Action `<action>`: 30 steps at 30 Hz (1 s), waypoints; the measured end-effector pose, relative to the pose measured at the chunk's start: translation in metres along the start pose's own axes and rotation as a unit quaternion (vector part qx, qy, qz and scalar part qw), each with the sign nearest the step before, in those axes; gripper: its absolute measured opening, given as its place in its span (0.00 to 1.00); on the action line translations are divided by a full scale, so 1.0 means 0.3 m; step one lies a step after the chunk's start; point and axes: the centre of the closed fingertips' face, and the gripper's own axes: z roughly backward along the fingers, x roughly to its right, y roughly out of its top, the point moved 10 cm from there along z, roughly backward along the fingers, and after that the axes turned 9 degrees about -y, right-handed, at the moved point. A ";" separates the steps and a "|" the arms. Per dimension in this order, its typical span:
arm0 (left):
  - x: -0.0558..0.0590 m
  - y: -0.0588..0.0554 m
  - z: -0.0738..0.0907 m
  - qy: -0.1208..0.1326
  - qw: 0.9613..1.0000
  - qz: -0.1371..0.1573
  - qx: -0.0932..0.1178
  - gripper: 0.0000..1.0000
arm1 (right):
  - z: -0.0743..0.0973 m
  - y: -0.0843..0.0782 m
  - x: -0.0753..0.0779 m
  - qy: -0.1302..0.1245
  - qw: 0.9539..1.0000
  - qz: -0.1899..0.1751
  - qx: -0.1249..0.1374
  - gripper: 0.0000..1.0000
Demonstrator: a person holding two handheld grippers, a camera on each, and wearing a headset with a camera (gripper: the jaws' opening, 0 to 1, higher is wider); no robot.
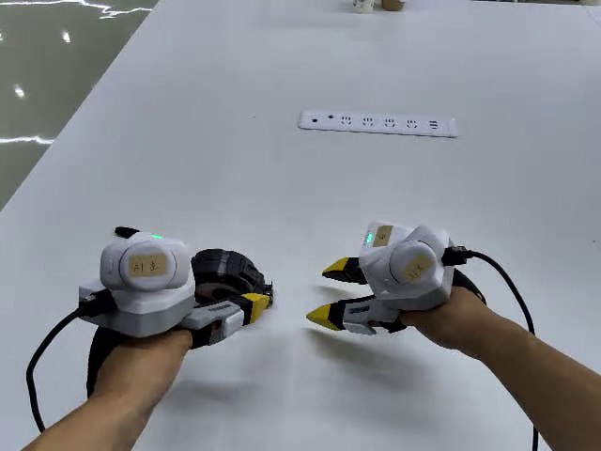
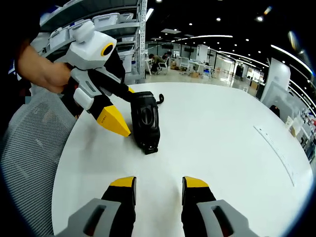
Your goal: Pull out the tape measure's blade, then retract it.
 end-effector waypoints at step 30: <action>0.006 -0.047 0.055 -0.045 0.997 -0.065 0.012 0.76 | 0.191 -0.117 -0.028 -0.081 0.993 -0.082 0.012 0.51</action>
